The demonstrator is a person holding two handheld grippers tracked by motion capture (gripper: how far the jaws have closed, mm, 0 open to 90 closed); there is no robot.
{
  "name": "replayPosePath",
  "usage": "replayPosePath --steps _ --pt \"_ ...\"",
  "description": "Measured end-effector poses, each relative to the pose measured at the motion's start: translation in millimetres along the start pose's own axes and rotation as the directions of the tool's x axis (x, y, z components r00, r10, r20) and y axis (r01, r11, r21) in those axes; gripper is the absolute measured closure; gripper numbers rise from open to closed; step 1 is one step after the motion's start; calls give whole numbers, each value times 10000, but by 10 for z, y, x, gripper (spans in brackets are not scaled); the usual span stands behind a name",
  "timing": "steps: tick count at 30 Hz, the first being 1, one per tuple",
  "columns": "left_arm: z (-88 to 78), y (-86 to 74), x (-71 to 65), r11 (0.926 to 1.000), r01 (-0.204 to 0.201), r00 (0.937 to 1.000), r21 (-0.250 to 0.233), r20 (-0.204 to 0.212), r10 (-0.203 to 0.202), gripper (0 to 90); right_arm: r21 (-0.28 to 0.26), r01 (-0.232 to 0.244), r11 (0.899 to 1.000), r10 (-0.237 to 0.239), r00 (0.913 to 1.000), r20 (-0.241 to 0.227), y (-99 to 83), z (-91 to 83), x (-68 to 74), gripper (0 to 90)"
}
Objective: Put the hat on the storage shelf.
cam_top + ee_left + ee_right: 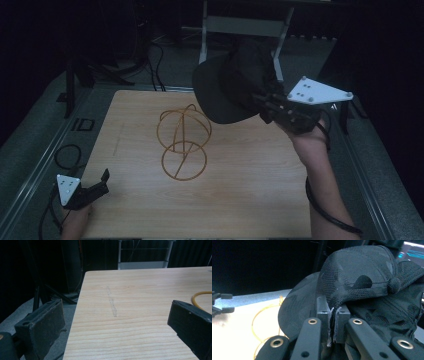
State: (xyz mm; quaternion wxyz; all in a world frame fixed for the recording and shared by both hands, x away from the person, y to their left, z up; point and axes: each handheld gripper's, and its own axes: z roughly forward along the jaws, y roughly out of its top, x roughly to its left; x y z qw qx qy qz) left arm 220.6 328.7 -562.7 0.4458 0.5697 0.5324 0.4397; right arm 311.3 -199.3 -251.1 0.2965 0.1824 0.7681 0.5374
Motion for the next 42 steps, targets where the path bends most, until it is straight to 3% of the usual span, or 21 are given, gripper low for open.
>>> replayPosePath --steps 11,20,29,34,37,42 --pt "-1 0 3 10000 3 10000 10 37 -3 15 -225 160 9996 -183 9941 -1074 155 391 317 857" --pt "-2 -1 7 10000 15 10000 -11 83 -14 15 -176 159 9997 -190 9815 -1906 195 664 569 856" --pt "-4 -3 11 10000 64 9999 -61 129 -63 15 373 -30 9993 126 9654 -2604 17 974 792 855" --pt "-5 -4 11 10000 55 9999 -80 137 -54 15 804 -199 9966 422 9573 -2859 -132 1116 830 851" --pt "-4 -4 9 9999 75 9999 -98 141 -74 15 938 -438 9946 710 9481 -3100 -196 1149 820 848" --pt "-5 -5 8 9999 72 9999 -102 157 -70 15 996 -574 9934 855 9478 -3072 -261 1165 809 810"
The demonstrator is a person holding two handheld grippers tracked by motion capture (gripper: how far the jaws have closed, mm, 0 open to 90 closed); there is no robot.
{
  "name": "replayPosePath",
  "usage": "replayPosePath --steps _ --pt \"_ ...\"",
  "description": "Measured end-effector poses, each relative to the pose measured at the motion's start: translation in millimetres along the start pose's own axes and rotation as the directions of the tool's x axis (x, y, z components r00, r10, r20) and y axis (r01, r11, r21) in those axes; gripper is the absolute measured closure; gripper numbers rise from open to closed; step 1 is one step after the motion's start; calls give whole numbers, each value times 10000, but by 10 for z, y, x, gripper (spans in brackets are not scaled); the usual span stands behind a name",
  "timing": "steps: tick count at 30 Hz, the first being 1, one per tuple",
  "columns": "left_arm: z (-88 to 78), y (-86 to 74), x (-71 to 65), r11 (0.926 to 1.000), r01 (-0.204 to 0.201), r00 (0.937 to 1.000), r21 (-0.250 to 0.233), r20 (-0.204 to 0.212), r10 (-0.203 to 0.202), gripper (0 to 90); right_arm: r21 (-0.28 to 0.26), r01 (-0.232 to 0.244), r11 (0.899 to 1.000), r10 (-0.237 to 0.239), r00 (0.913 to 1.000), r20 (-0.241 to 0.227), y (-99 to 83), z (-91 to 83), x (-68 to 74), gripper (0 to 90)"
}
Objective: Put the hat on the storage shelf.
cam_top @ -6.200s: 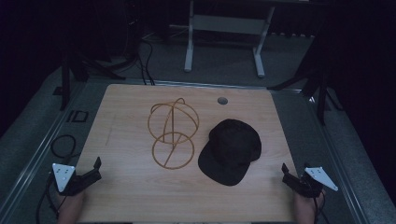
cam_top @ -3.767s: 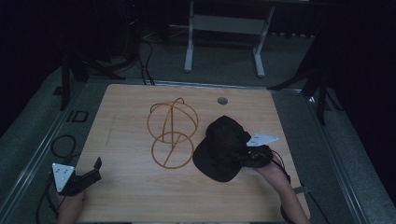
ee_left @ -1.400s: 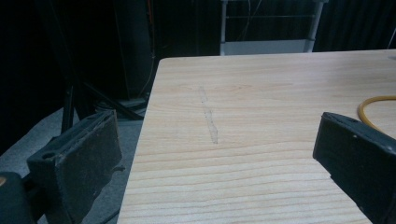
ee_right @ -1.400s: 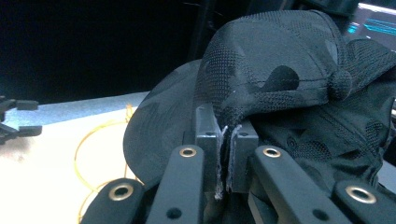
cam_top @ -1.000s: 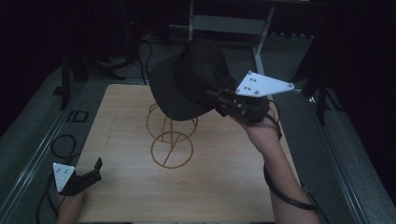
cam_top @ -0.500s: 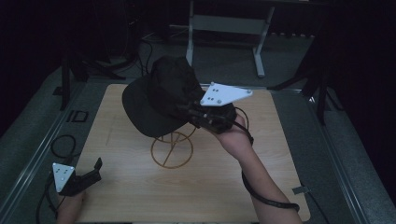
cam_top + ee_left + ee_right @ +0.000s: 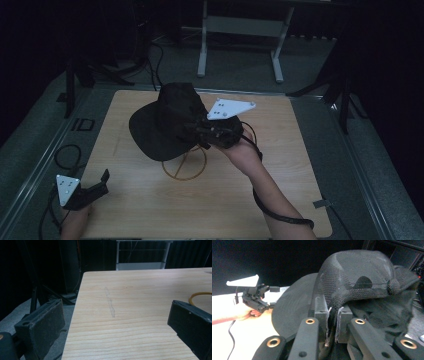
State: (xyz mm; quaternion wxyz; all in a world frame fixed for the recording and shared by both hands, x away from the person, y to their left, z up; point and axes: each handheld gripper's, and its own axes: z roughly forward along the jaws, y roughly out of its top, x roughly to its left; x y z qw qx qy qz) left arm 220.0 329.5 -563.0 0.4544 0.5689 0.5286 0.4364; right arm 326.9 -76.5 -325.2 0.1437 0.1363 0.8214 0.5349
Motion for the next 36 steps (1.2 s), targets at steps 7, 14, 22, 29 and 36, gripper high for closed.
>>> replayPosePath --steps 7,14,22,29,36 --pt "0 0 0 10000 6 10000 3 9 -6 15 265 -199 9995 198 9998 30 -92 72 -50 706" --pt "-2 0 -1 10000 -7 10000 -1 16 7 15 467 -184 9987 178 9998 127 -166 136 -32 679" --pt "-4 -1 -2 10000 -2 10000 -10 25 2 15 348 -155 9993 150 9998 162 -216 172 18 569" --pt "-6 -2 -2 10000 5 10000 -24 42 -5 15 496 -113 9987 80 9977 673 -248 204 -15 550" --pt "-8 -2 -2 10000 4 10000 -23 52 -3 15 632 -416 9971 362 9958 837 -344 237 -81 550"
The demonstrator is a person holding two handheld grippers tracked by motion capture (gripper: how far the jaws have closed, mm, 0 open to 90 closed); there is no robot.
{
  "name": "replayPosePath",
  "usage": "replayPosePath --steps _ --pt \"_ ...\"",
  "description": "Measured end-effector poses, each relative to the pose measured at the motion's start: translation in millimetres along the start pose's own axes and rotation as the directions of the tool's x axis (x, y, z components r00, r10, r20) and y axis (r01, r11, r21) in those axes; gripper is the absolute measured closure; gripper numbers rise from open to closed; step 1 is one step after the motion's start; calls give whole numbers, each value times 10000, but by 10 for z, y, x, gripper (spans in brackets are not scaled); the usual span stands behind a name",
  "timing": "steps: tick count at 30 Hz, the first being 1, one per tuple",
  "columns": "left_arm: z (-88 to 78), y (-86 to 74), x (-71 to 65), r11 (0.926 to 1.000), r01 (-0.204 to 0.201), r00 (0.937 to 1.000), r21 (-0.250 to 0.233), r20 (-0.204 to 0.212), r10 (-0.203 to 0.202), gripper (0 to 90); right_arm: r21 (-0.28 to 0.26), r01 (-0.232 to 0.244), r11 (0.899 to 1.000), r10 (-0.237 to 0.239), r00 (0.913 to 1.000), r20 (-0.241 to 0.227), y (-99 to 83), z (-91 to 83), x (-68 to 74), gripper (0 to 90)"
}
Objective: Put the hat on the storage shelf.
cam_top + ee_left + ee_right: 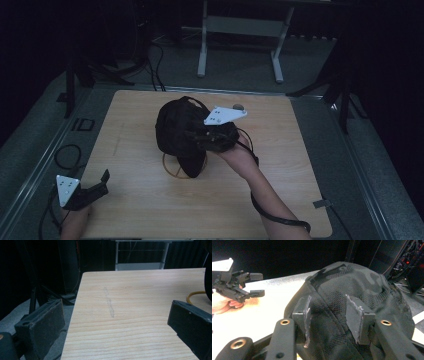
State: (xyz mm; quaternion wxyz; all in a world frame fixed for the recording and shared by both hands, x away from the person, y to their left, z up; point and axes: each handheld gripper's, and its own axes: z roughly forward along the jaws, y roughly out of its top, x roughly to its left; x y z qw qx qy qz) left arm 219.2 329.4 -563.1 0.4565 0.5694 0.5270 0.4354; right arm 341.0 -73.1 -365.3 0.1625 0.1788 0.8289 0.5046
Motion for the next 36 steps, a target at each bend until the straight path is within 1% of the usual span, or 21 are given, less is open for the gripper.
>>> replayPosePath --steps 3,6,9,11,15,16,18,21,23,25,27,28,29,31,32,36 --pt "1 0 0 10000 2 10000 6 3 -2 15 4 -101 9999 101 9999 -15 -13 2 -9 551" --pt "1 1 2 10000 0 10000 18 5 0 15 -49 26 10000 -26 10000 -42 0 -16 7 529" --pt "0 1 3 10000 -17 10000 38 8 17 15 -166 54 9998 -55 9999 -94 12 -41 22 515" --pt "0 1 2 10000 -14 10000 32 5 14 15 -290 186 9994 -189 9998 -104 30 -85 39 486" --pt "1 1 3 10000 -11 10000 32 12 11 15 -337 203 9992 -202 9998 29 35 -131 33 429" --pt "0 1 3 10000 -10 10000 33 16 10 15 -369 149 9992 -148 9999 40 32 -167 17 381" --pt "1 1 4 10000 1 10000 43 19 -2 15 -338 37 9994 -38 10000 -35 23 -209 -5 349" --pt "3 2 3 10000 15 10000 45 17 -15 15 -428 -162 9990 158 9998 -98 7 -285 -39 297" --pt "3 1 1 10000 3 10000 43 5 -3 15 -405 -173 9990 176 9998 79 -3 -337 -65 281" --pt "2 1 1 10000 1 10000 41 -3 -1 15 -426 -322 9986 331 9992 222 -16 -390 -101 248" --pt "2 1 2 10000 6 10000 37 -9 -6 15 -451 -434 9980 448 9985 299 -35 -441 -140 206" --pt "2 1 2 10000 21 10000 33 -13 -21 15 -451 -434 9980 448 9985 299 -35 -441 -140 206" --pt "2 1 2 10000 20 10000 35 -10 -20 15 -440 -503 9978 521 9978 411 -62 -493 -180 190" --pt "2 2 2 10000 21 10000 40 -6 -21 15 -385 -472 9981 490 9977 468 -102 -538 -223 146" --pt "3 2 3 10000 24 10000 43 -5 -24 15 -345 -509 9981 528 9970 560 -125 -560 -243 146" --pt "-1 0 3 10000 46 10000 11 6 -46 15 -364 -620 9974 642 9959 637 -237 -651 -324 136"
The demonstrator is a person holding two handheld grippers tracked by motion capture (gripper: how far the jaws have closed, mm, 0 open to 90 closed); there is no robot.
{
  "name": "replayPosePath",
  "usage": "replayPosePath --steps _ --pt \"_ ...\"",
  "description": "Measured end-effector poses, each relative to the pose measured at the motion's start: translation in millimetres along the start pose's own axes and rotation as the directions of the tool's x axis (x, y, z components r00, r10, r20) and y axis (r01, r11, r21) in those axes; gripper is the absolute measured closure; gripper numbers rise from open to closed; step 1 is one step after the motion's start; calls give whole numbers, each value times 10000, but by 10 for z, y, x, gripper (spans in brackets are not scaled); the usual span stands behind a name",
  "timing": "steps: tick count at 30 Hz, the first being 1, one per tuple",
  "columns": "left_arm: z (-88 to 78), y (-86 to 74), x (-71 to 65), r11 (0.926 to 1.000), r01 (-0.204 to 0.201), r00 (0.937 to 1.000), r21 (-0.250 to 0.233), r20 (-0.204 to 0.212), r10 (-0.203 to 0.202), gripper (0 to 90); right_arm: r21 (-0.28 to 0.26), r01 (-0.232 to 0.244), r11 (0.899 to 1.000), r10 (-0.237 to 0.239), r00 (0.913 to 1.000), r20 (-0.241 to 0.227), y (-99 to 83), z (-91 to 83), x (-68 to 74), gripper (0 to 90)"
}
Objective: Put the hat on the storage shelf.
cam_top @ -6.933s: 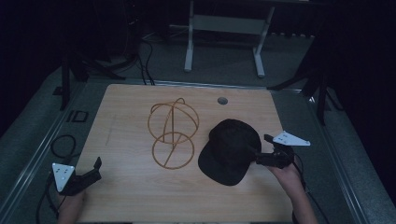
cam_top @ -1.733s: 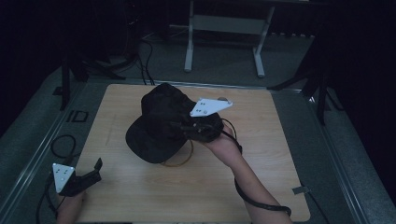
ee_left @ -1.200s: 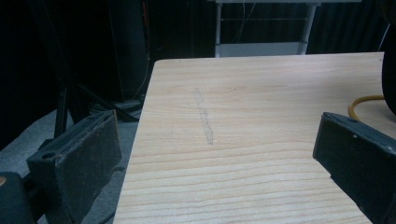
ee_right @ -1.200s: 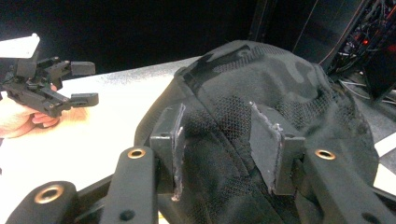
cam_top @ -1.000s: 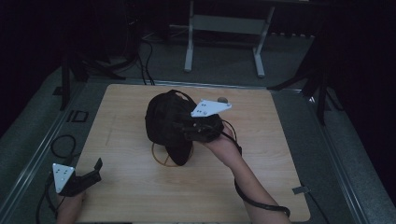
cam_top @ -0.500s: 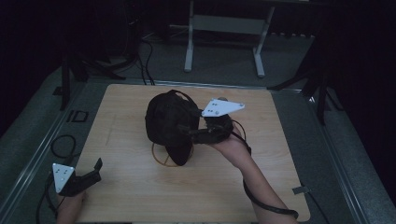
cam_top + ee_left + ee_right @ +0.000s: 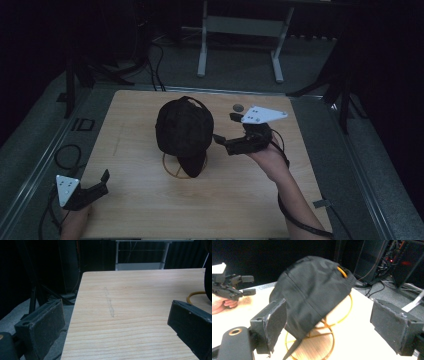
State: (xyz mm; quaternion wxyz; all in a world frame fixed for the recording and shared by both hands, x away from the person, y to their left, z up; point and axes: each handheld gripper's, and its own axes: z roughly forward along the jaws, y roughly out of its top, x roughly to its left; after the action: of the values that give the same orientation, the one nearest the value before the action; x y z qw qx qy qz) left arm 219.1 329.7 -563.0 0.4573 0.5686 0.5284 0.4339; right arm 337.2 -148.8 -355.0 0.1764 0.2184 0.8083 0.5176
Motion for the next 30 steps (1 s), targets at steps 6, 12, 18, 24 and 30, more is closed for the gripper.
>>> replayPosePath --steps 6,12,18,24,30 --pt "4 2 1 10000 -26 10000 62 16 26 15 241 -273 9993 264 9990 370 -231 -131 -148 134" --pt "4 2 0 10000 -22 10000 59 1 22 15 602 -445 9972 399 9964 744 -493 -231 -280 125" --pt "5 2 -1 10000 -16 10000 53 6 16 15 527 -897 9946 824 9885 1269 -800 -333 -407 127" --pt "4 2 -1 10000 -15 10000 50 1 15 15 533 -1331 9897 1197 9716 2039 -1195 -457 -513 129" --pt "5 2 -1 10000 15 10000 51 -36 -15 15 536 -1701 9840 1494 9503 2730 -1568 -631 -604 130"
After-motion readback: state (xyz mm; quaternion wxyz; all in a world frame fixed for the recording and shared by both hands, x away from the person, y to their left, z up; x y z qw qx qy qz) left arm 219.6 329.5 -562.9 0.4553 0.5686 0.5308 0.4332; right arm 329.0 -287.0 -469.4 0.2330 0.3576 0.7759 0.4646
